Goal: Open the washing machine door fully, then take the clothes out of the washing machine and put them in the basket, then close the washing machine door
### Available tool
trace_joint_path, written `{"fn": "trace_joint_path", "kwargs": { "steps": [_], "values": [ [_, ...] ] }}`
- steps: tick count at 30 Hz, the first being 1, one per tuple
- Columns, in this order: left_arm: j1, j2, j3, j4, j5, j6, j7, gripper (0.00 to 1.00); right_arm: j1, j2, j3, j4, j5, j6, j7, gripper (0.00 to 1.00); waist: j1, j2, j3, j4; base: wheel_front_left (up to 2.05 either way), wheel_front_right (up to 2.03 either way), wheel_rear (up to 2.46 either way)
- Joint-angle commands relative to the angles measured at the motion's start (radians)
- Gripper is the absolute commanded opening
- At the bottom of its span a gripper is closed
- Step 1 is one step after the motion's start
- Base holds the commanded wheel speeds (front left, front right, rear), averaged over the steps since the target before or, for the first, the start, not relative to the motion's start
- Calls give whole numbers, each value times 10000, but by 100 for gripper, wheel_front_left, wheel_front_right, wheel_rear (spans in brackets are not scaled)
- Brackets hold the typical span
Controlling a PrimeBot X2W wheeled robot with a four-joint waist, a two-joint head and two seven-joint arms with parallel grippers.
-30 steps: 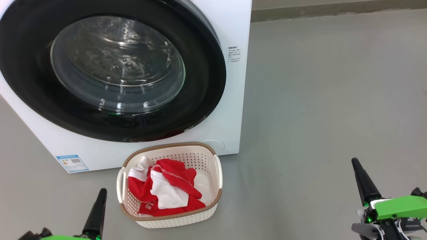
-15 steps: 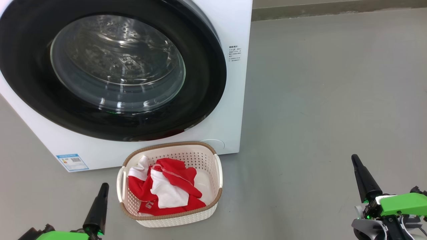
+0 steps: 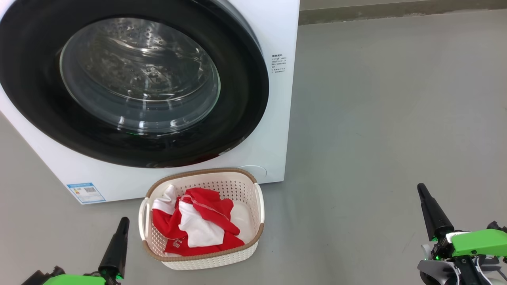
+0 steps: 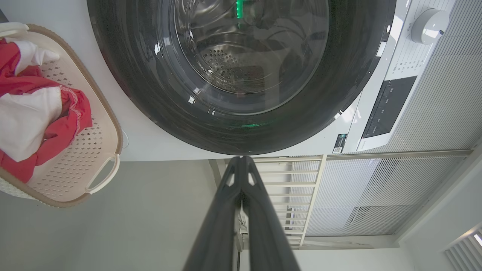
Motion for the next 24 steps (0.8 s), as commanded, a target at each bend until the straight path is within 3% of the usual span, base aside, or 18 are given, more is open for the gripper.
{"fn": "trace_joint_path", "kwargs": {
  "steps": [1,24],
  "values": [
    [-390,106,284,-203,-68,-67,37,0,-415,-56,152,-246,30,-6,76,0,-1,0,0,0,0,0,0],
    [-390,106,283,-203,-69,-67,36,0,-418,-37,124,-245,7,-6,99,0,-1,0,0,0,0,0,0]
  ]
}}
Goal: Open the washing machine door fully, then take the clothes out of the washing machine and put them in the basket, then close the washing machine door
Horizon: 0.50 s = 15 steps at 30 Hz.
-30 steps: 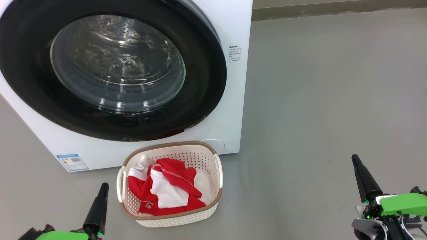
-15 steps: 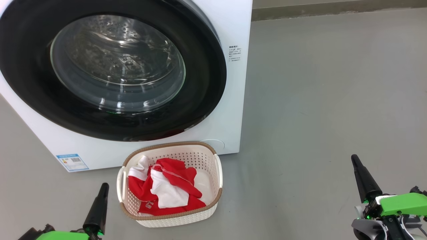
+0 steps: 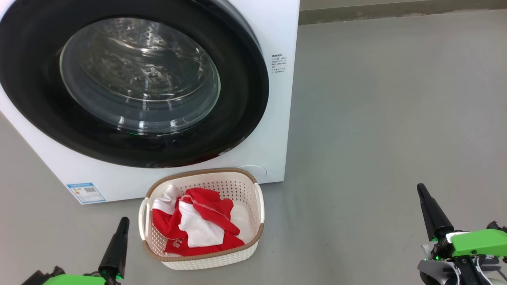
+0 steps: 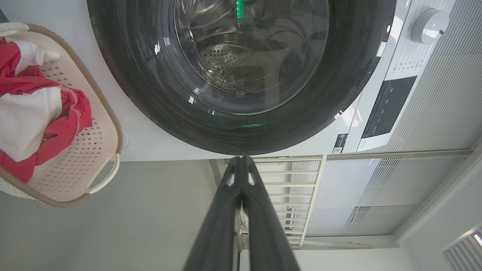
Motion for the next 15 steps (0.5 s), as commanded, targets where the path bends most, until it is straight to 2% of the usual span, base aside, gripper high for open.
{"fn": "trace_joint_path", "kwargs": {
  "steps": [1,15],
  "values": [
    [-390,106,283,-203,-69,-67,36,0,-418,-46,146,-247,6,-6,30,0,-1,0,0,0,0,0,0],
    [-390,106,283,-203,-70,-67,35,0,-419,-37,132,-246,-5,-6,41,0,-1,0,0,0,0,0,0]
  ]
}}
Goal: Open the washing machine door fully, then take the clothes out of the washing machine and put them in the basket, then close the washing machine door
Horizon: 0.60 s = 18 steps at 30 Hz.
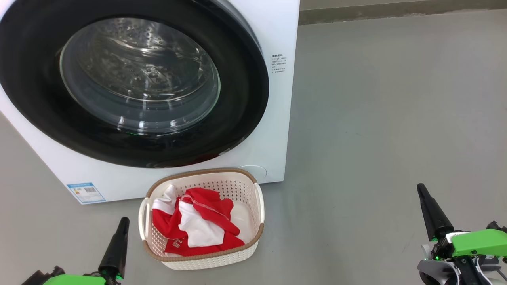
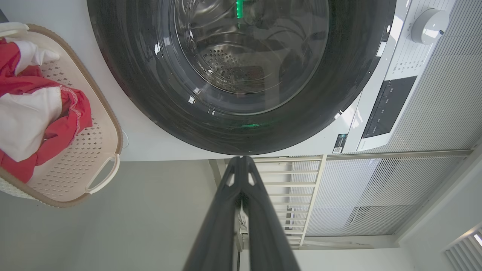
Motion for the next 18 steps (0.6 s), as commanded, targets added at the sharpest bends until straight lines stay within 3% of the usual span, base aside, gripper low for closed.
{"fn": "trace_joint_path", "kwargs": {
  "steps": [1,18],
  "values": [
    [-390,106,283,-203,-70,-67,35,0,-420,-50,145,-246,-4,-6,40,0,0,-1,0,0,0,0,0],
    [-390,106,282,-203,-70,-67,35,0,-421,-41,133,-245,-14,-6,49,0,0,-1,0,0,0,0,0]
  ]
}}
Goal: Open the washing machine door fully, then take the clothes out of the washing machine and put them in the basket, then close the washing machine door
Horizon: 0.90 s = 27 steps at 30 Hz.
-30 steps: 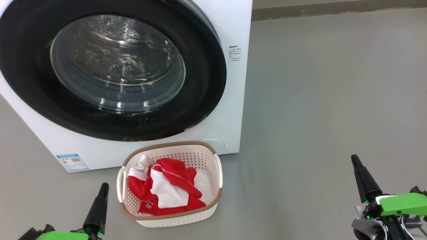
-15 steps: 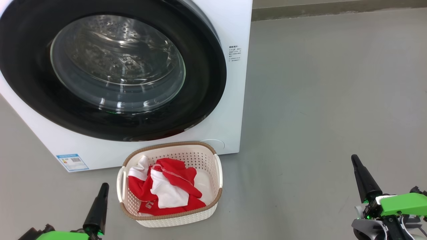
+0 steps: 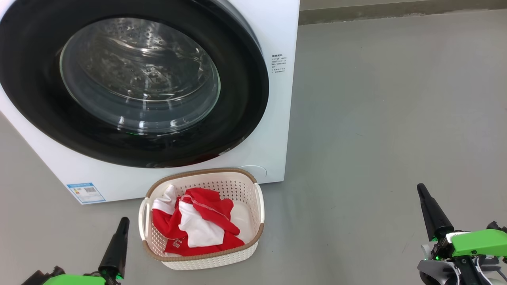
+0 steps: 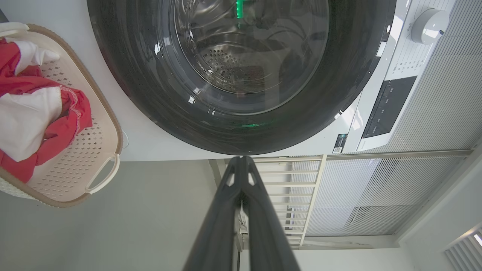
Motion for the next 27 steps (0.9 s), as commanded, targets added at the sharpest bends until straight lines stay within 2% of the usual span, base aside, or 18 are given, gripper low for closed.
{"fn": "trace_joint_path", "kwargs": {
  "steps": [1,27],
  "values": [
    [-390,106,282,-203,-70,-67,35,0,-421,-56,148,-247,-7,-4,50,0,0,0,0,0,0,0,0],
    [-390,106,281,-203,-71,-67,34,0,-422,-46,133,-247,-19,-4,62,0,0,0,0,0,0,0,0]
  ]
}}
